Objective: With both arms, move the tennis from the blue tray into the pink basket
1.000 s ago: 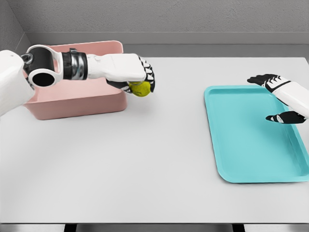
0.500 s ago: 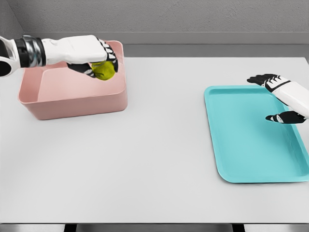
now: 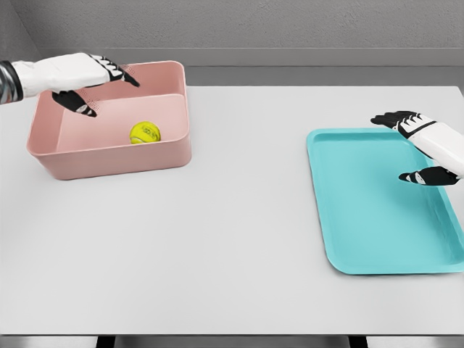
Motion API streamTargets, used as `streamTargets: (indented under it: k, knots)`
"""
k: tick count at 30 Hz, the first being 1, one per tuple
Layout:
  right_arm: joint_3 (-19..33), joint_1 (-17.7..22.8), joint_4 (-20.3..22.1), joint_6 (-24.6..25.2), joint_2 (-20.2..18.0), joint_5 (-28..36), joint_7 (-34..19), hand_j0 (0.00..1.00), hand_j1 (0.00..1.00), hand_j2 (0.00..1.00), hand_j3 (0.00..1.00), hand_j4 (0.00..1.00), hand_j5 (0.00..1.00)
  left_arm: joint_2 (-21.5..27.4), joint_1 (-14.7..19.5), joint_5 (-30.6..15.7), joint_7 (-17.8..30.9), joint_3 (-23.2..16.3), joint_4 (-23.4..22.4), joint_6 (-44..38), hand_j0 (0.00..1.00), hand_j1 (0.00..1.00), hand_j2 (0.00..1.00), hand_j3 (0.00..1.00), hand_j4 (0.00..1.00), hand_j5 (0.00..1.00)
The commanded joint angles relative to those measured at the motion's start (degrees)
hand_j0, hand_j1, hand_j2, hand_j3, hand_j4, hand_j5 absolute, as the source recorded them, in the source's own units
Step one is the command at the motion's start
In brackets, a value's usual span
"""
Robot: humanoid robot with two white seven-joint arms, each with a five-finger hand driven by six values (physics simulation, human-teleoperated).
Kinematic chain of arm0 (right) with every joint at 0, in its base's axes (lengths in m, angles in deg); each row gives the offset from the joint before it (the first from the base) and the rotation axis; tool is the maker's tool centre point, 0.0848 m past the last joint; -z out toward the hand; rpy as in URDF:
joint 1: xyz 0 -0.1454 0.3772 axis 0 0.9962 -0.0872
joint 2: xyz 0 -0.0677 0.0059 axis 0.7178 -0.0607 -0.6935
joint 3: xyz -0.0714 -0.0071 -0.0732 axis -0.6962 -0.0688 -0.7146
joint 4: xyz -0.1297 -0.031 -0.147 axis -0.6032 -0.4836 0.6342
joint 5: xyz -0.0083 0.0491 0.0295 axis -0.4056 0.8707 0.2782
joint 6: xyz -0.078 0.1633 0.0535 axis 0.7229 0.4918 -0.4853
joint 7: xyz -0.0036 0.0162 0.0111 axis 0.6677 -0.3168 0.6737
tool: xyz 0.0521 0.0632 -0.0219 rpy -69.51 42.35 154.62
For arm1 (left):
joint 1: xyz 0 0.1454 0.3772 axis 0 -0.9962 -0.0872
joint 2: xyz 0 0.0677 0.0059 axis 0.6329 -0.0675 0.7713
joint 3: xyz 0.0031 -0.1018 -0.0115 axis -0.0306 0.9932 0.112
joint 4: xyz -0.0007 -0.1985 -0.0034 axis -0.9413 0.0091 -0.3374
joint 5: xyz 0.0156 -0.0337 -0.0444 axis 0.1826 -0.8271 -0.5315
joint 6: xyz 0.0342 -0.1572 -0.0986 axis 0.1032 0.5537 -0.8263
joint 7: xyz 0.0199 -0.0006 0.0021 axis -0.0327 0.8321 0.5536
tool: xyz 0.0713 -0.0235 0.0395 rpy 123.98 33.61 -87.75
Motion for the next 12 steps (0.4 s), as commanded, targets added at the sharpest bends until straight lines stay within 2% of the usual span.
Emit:
streamTargets:
  k: [1,2,5,12]
  knots:
    - [0.0,0.0,0.0,0.2,0.0,0.5,0.0,1.0,1.0,1.0,1.0,1.0,1.0,2.2,-0.3,-1.9,-0.1,0.2,-0.2,-0.1,1.0,1.0,1.0,1.0,1.0,1.0]
    - [0.0,0.0,0.0,0.2,0.0,0.5,0.0,1.0,1.0,1.0,1.0,1.0,1.0,3.3,-1.8,-3.1,-0.1,0.2,-0.2,-0.1,1.0,1.0,1.0,1.0,1.0,1.0]
    - [0.0,0.0,0.0,0.2,0.0,0.5,0.0,1.0,1.0,1.0,1.0,1.0,1.0,6.1,-2.3,-6.6,-0.1,0.2,-0.6,-0.1,1.0,1.0,1.0,1.0,1.0,1.0]
    - [0.4,0.1,0.1,0.2,0.0,0.4,0.0,1.0,1.0,1.0,1.0,1.0,1.0,8.0,-3.0,-6.8,-0.1,1.5,-0.7,-0.1,1.0,1.0,1.0,1.0,1.0,1.0]
